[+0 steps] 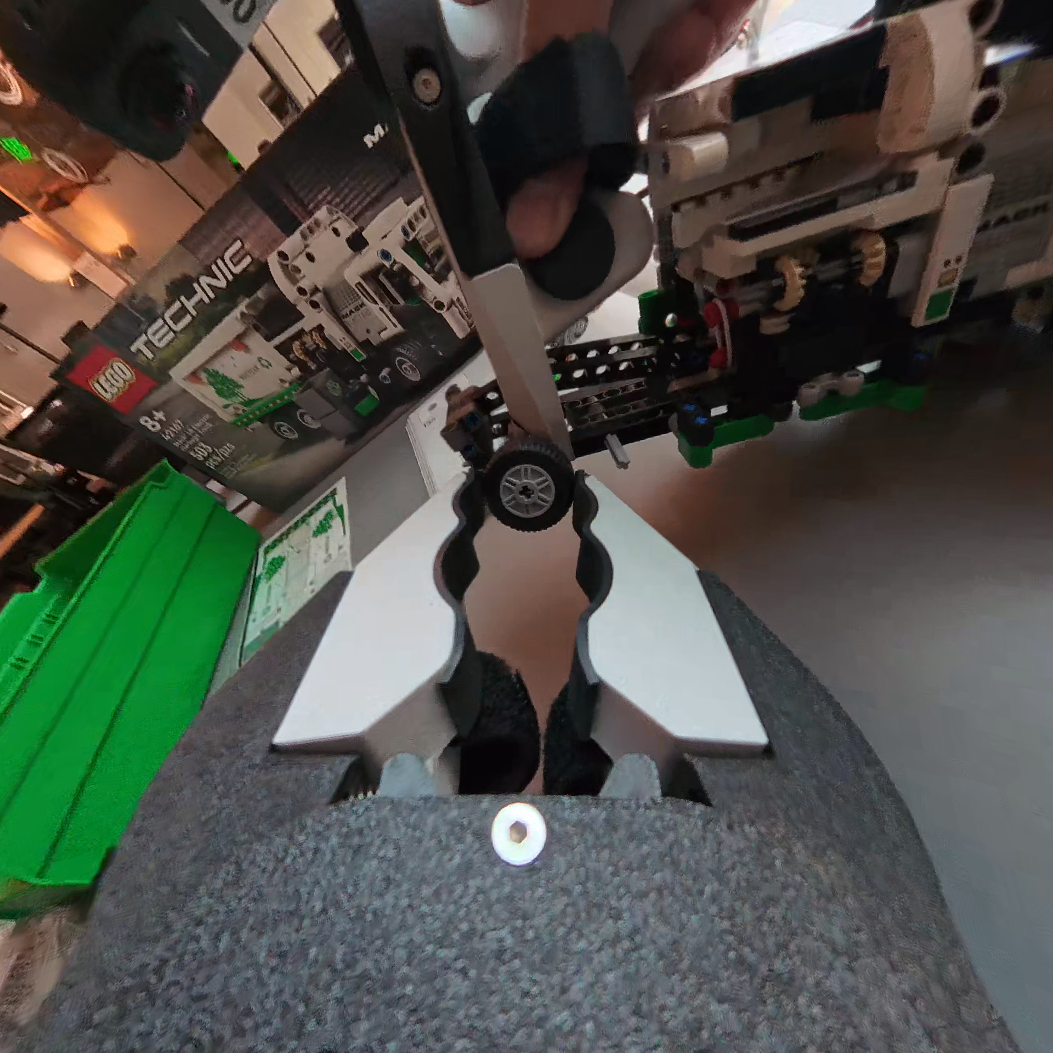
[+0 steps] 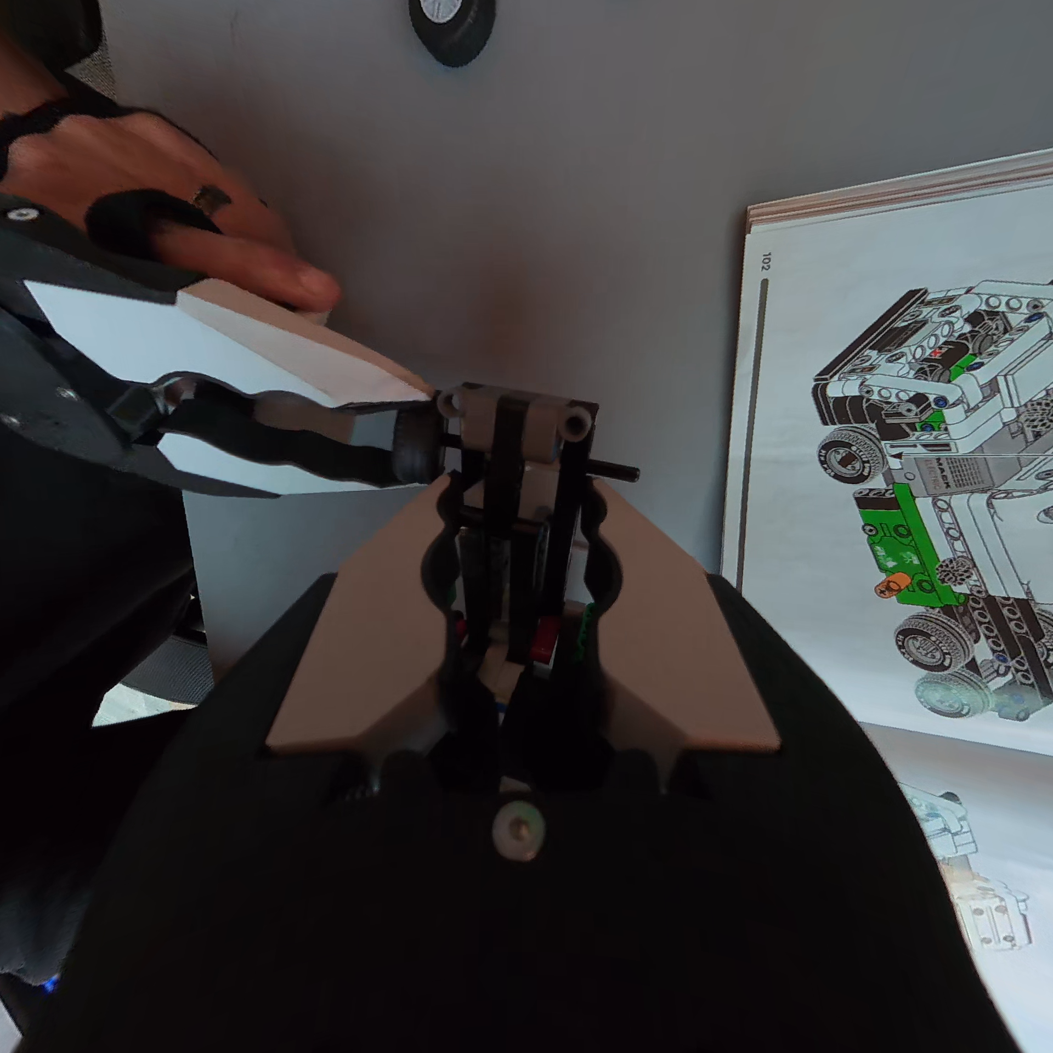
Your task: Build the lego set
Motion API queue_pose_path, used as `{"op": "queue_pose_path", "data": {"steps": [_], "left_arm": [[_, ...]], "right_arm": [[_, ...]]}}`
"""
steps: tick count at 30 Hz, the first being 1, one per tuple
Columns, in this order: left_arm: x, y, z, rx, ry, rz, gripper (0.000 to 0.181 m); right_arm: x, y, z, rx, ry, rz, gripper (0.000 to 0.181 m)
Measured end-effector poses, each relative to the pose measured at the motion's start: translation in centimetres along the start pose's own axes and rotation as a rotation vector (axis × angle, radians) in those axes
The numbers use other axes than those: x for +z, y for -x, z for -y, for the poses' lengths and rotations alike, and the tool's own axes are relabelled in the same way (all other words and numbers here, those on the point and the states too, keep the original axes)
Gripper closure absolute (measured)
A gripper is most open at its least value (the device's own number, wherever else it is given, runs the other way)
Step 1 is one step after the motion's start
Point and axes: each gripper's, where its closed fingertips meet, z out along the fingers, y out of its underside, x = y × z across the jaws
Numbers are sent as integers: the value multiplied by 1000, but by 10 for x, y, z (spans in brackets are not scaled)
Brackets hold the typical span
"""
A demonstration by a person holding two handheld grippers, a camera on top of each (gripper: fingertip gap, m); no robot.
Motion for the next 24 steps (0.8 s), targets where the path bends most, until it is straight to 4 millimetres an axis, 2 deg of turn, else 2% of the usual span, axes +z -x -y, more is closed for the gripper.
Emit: {"op": "queue_pose_path", "data": {"steps": [4,9,14,24], "left_arm": [[3,0,1,-103,34,21,151],[5,2,7,-333,21,25,151],[14,3,4,-580,50,12,151],[13,3,15,-821,-18,29,151]], "right_arm": [[-2,-1,-2,19,-1,0,141],[-5,-2,-1,34,-36,50,141],[-6,-11,-1,44,-36,-26,141],[-15,-9,0,51,-97,-16,141]]}}
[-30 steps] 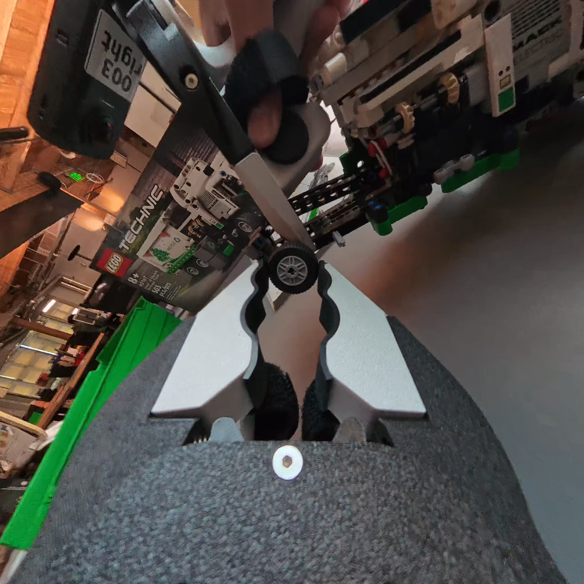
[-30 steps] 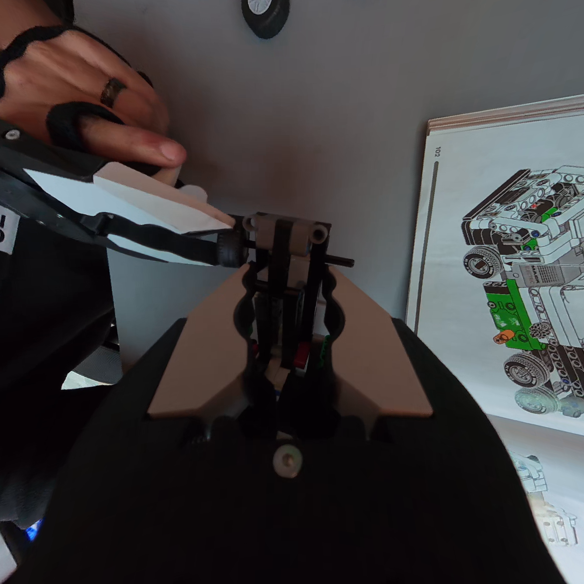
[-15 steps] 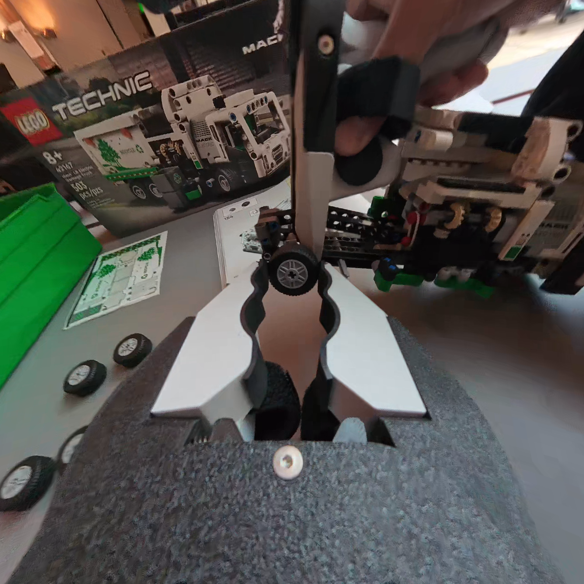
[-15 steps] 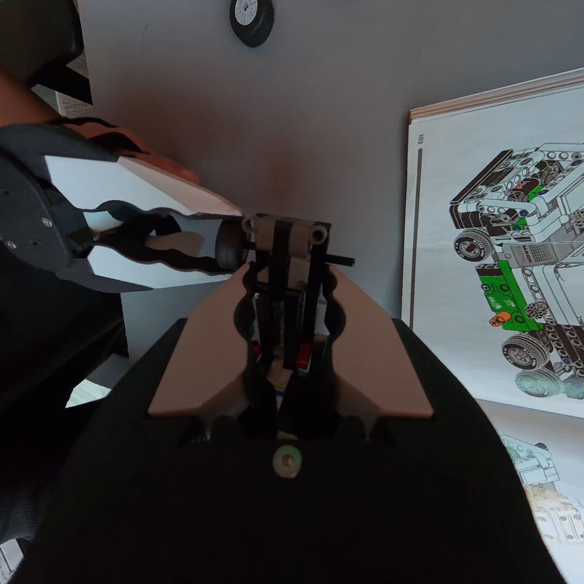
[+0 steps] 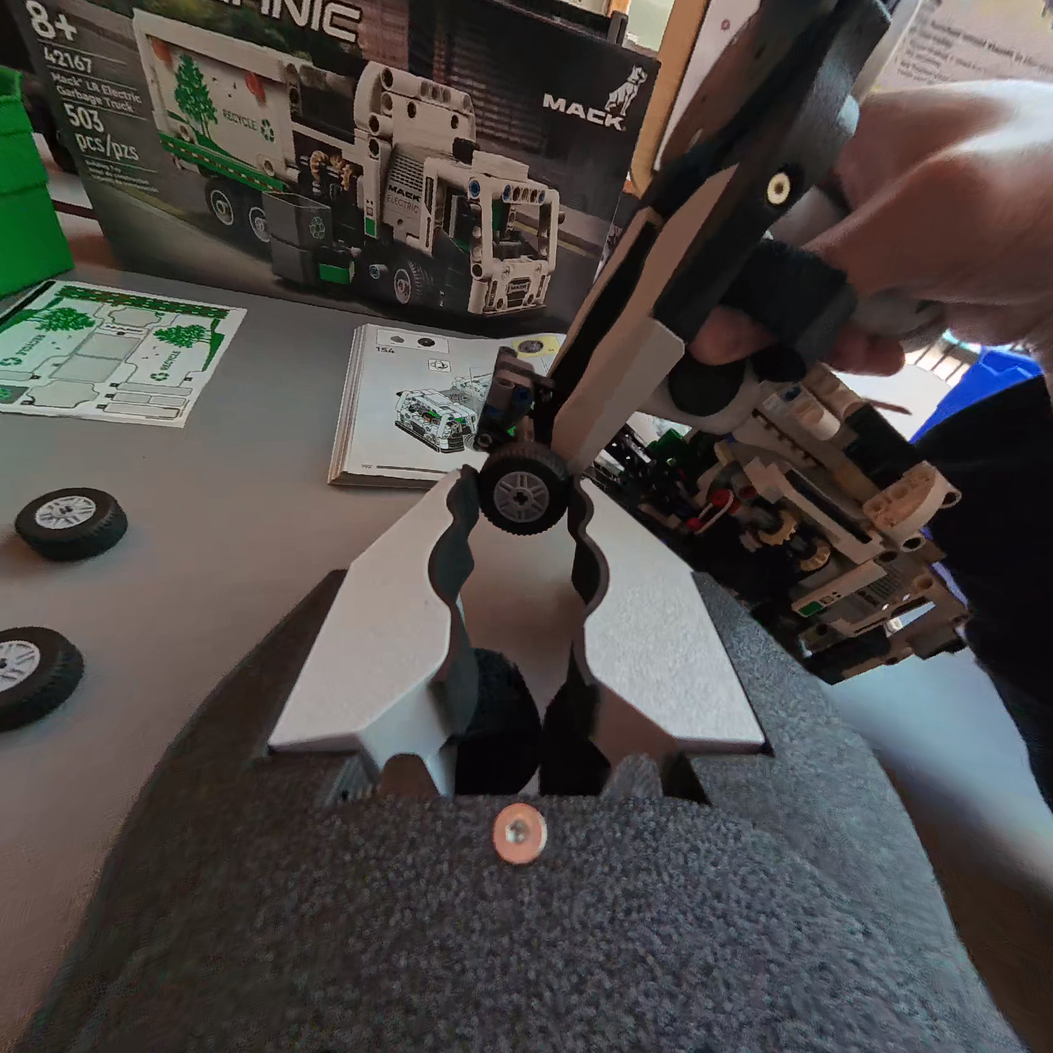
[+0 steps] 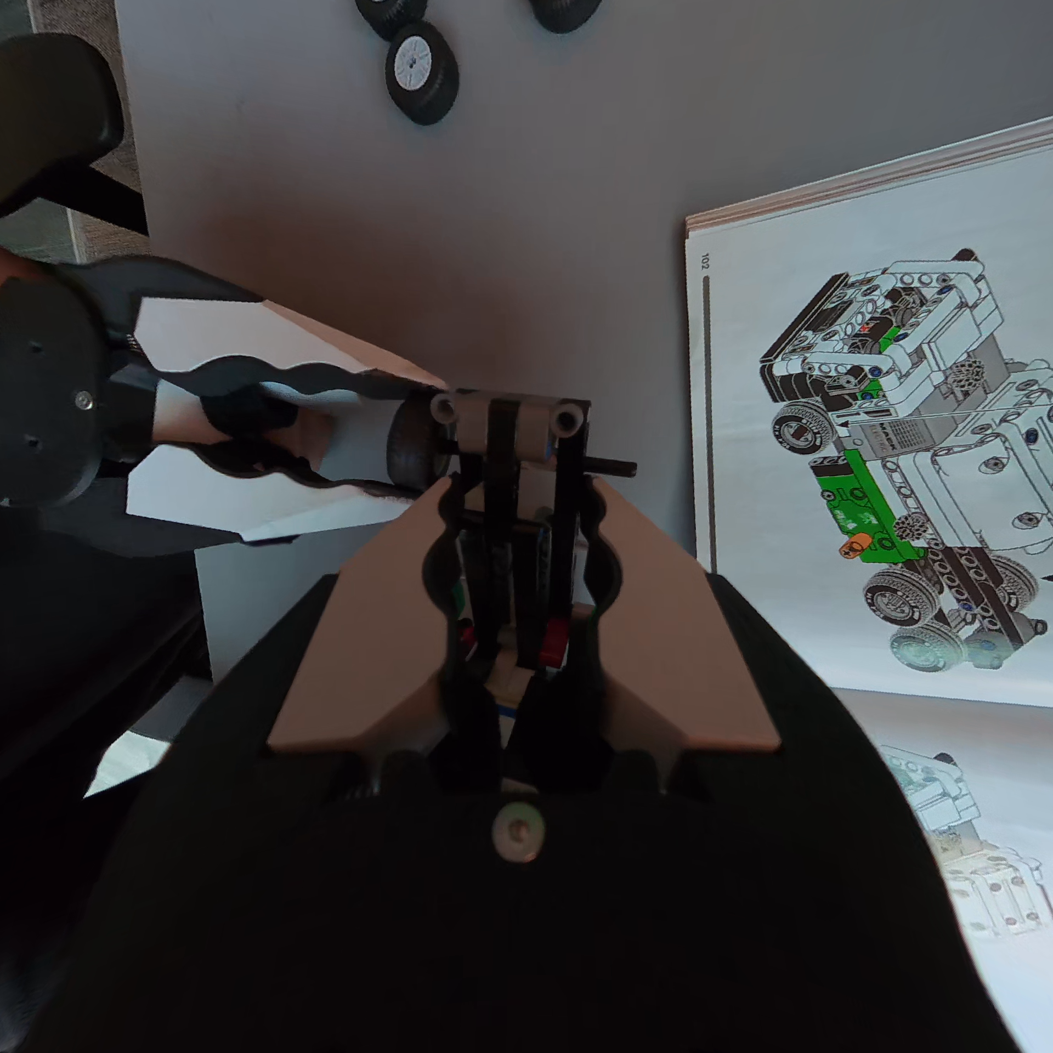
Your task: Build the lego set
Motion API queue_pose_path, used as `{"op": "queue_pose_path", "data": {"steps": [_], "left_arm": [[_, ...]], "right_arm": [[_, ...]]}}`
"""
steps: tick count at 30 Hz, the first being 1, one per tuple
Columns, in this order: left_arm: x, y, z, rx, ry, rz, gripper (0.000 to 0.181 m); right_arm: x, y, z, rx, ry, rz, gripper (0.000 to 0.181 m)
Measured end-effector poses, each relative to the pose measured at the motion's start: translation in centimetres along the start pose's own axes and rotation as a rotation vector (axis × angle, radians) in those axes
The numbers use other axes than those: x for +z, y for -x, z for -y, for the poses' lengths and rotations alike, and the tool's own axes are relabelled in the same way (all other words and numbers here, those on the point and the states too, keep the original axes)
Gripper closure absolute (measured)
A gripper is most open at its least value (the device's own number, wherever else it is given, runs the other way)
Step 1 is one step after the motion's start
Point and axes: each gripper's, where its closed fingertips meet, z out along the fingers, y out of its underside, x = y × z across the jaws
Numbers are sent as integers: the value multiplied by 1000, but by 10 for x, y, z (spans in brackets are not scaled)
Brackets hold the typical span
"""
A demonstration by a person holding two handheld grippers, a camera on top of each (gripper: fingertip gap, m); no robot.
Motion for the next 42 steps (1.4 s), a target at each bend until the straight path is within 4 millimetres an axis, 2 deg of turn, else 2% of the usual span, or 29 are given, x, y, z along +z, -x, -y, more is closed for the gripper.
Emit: {"op": "queue_pose_path", "data": {"steps": [5,11,13,16,20,23,33,37,42], "left_arm": [[-2,-4,11,-52,-87,20,151],[3,0,9,-35,-47,-35,151],[-1,0,15,61,-67,-81,151],[-1,-3,16,302,-56,-125,151],[0,0,18,742,-113,-22,150],[2,0,21,965,-191,12,150],[3,-7,17,1504,-466,22,151],[10,-2,17,1577,-502,51,151],[21,4,8,1496,-339,90,151]], "right_arm": [[-11,3,3,26,-69,-20,142],[-11,-3,7,-14,-87,-114,141],[-16,0,11,-48,-119,-124,141],[-17,0,9,-37,-107,-58,141],[-16,-1,10,-38,-78,15,141],[-18,-2,10,-37,-85,37,141],[-14,-2,3,11,-64,95,141],[-13,-9,6,67,-69,66,141],[-6,-18,3,107,-33,14,141]]}}
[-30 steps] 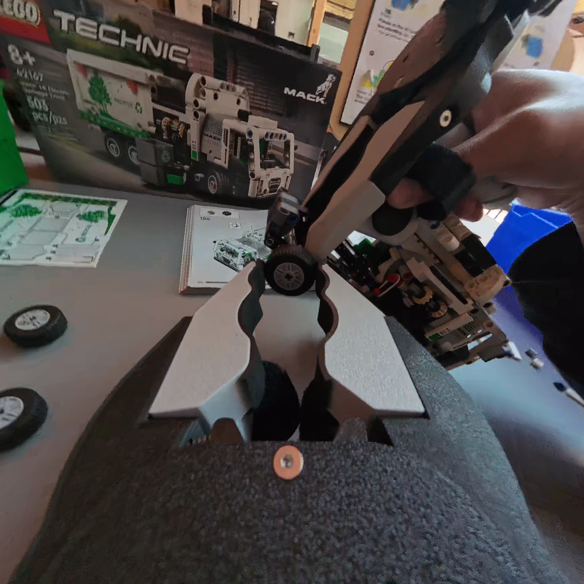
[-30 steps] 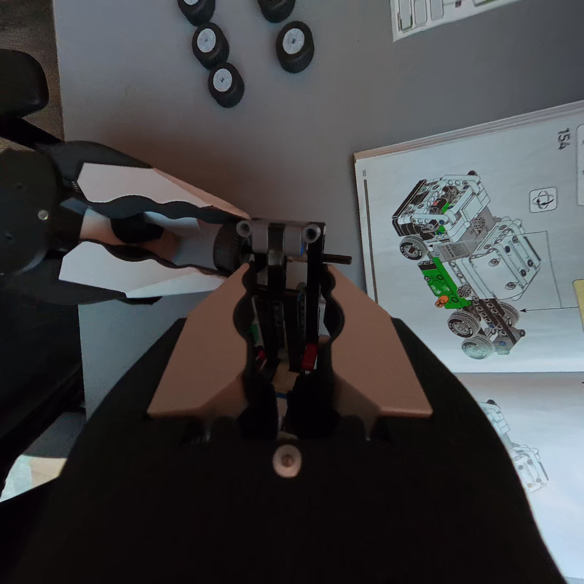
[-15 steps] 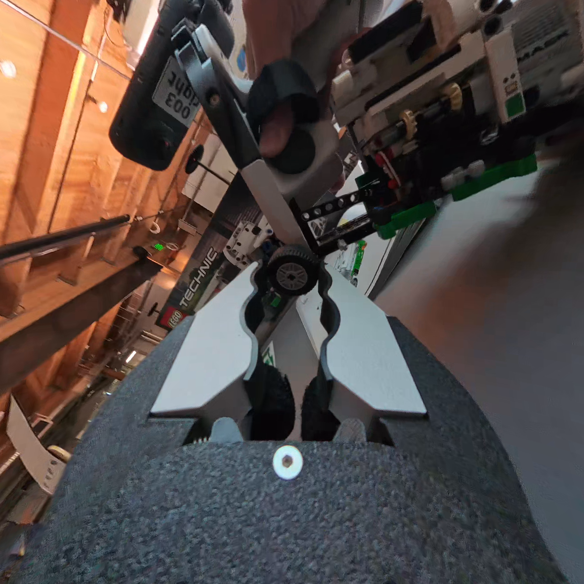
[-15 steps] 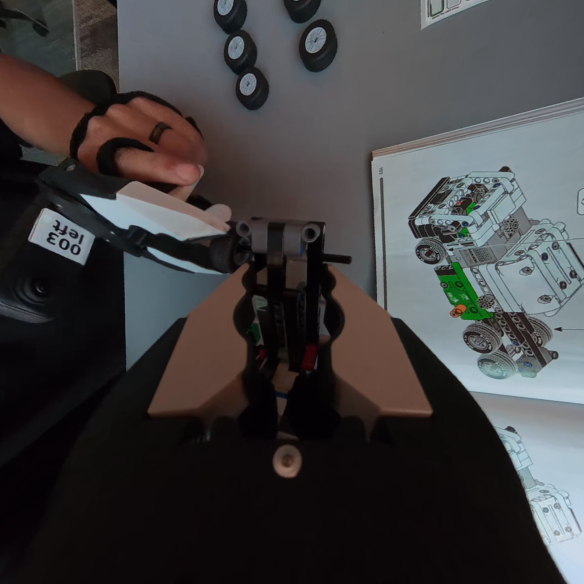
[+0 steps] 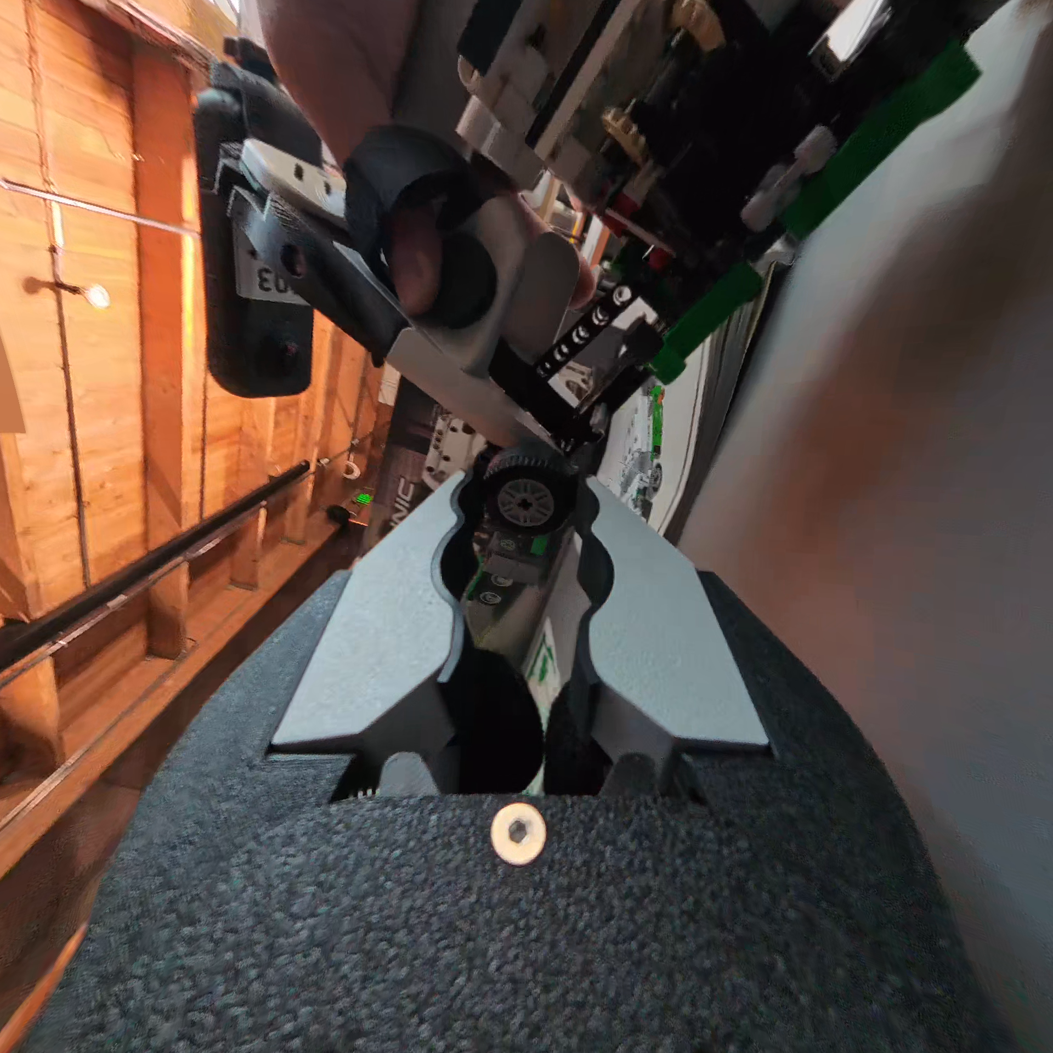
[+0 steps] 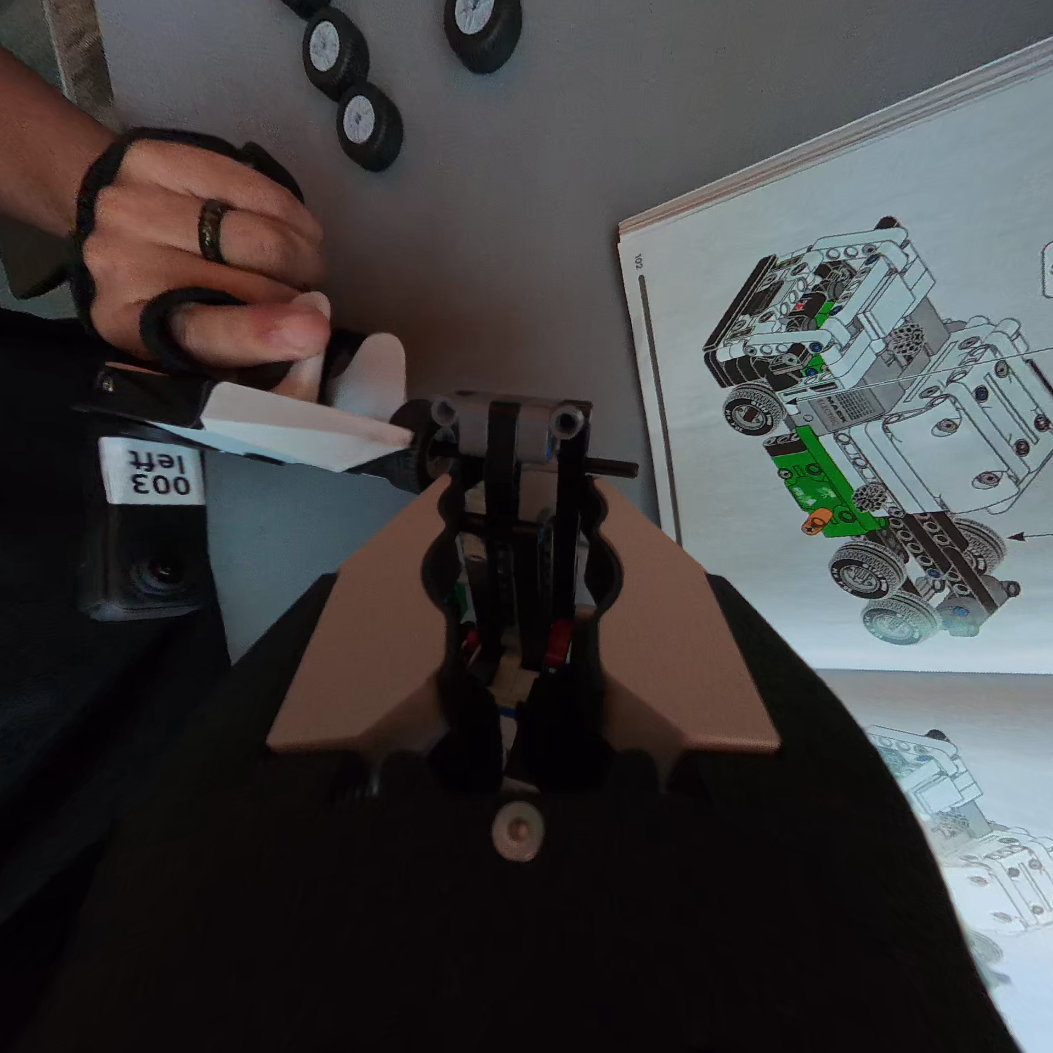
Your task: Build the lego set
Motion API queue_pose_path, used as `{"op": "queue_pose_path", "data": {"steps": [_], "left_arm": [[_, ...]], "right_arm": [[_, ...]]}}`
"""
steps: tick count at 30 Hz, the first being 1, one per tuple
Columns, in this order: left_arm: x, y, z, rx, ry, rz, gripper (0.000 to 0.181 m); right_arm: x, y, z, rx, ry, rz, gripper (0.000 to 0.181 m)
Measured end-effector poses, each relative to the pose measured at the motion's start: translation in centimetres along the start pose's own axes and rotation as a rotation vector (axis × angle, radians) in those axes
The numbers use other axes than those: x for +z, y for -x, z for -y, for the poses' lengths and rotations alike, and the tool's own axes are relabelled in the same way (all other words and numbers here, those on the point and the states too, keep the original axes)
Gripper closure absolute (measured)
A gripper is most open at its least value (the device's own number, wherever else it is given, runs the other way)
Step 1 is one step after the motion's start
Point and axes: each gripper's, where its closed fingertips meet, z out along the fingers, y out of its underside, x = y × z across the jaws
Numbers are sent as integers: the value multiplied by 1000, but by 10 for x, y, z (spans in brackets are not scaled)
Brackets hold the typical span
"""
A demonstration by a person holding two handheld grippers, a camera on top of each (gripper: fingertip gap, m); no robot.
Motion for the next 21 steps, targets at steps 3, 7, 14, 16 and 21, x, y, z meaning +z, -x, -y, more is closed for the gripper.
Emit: {"op": "queue_pose_path", "data": {"steps": [3,7,14,16,21], "left_arm": [[1,-4,-1,-57,13,-37,150],[5,-1,-4,-57,30,-28,150],[6,-3,-5,-77,48,-49,151],[7,-6,-8,-94,58,-72,150],[10,-12,-12,-109,92,-100,150]], "right_arm": [[2,-1,-1,-20,14,-14,141],[-1,-4,2,18,-21,22,139],[-4,2,2,-102,-63,45,124],[-1,1,2,-85,-67,54,122],[3,-5,2,-69,-50,-25,121]]}}
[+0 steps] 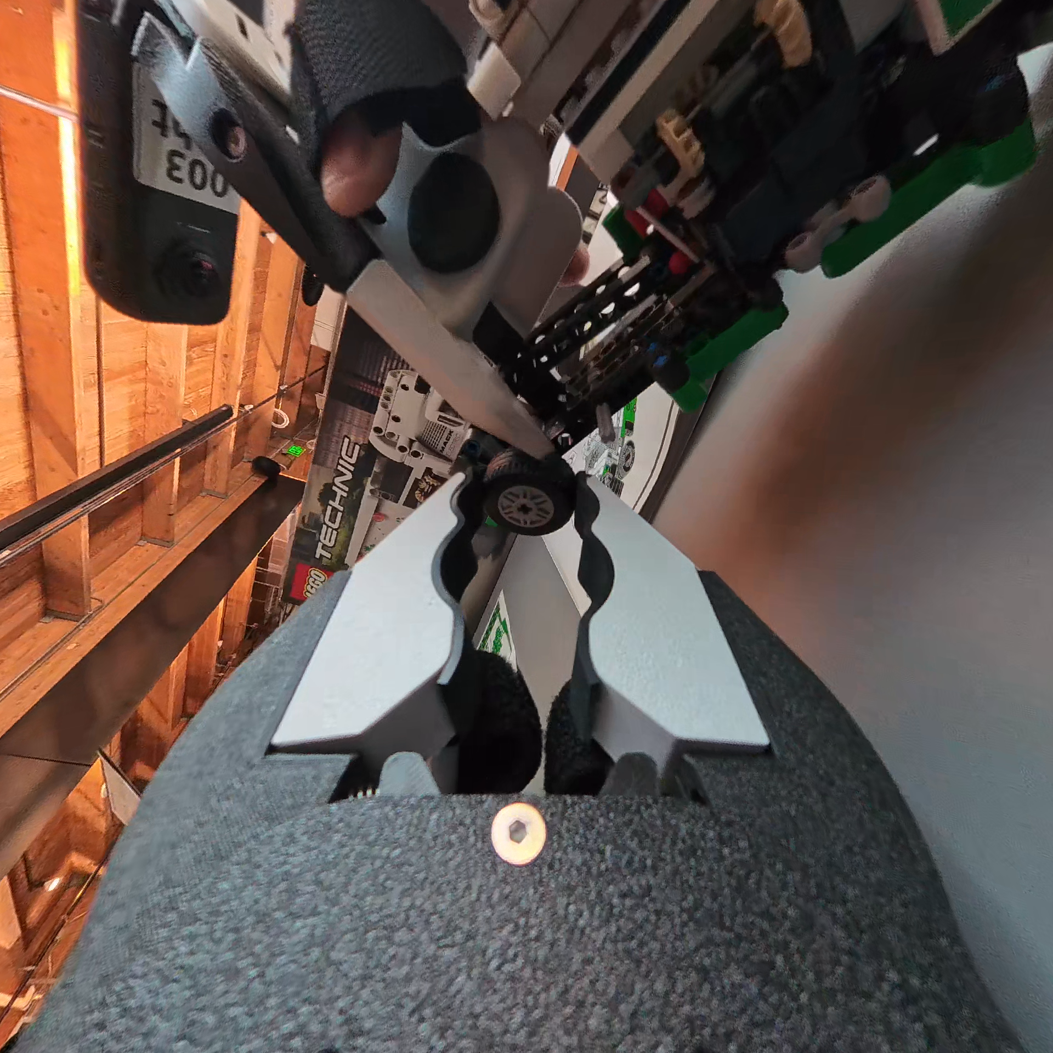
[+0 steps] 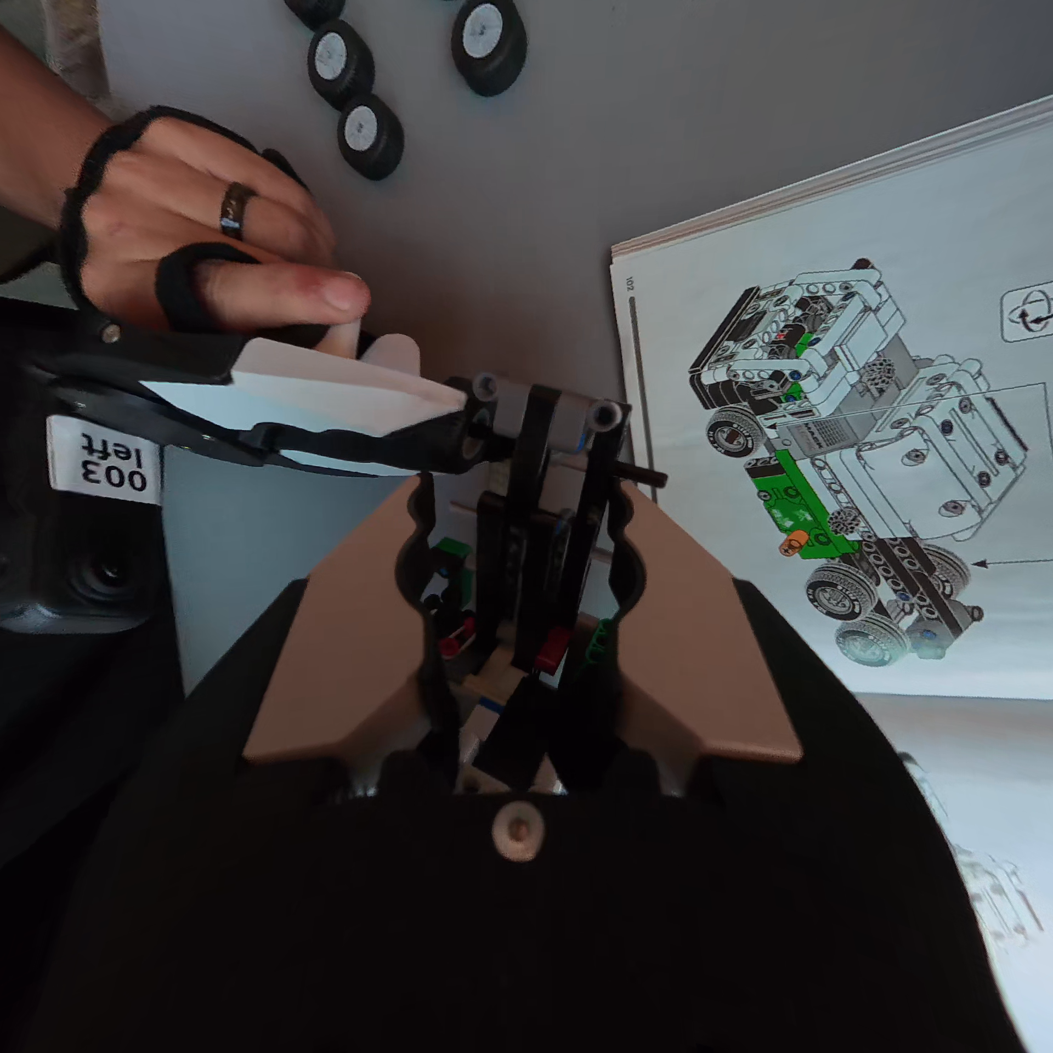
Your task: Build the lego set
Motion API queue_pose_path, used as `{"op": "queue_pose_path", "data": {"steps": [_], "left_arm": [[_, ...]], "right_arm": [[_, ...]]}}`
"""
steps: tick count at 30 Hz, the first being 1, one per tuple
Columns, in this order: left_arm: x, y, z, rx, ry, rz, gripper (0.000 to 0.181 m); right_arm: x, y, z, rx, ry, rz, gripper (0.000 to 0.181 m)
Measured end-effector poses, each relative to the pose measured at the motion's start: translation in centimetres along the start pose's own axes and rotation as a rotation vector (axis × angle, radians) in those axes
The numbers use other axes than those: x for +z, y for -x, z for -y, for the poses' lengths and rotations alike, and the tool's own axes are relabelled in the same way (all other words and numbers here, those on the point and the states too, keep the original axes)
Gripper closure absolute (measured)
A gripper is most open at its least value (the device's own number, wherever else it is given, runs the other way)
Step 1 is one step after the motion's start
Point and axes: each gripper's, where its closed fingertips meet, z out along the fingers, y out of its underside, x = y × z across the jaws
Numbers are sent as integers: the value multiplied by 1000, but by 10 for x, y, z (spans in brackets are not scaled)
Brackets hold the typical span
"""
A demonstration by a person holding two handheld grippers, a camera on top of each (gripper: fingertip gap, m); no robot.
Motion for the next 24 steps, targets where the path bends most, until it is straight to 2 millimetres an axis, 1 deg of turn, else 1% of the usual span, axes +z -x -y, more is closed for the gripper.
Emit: {"op": "queue_pose_path", "data": {"steps": [2,4,9,12,16,18,24], "left_arm": [[1,1,1,-2,7,6,150],[2,1,0,4,19,8,150],[1,2,3,7,23,21,150],[3,2,2,-1,39,18,150],[5,1,0,13,44,28,150],[5,2,0,18,45,31,150],[5,2,1,40,39,45,150]], "right_arm": [[0,0,-1,-26,24,-58,118],[0,-1,-1,-10,22,-74,117],[-3,4,1,45,-25,10,115],[-2,2,1,52,-6,-38,112],[0,-2,1,43,22,-95,115],[0,-2,1,40,24,-90,114],[-2,0,2,60,2,-3,114]]}}
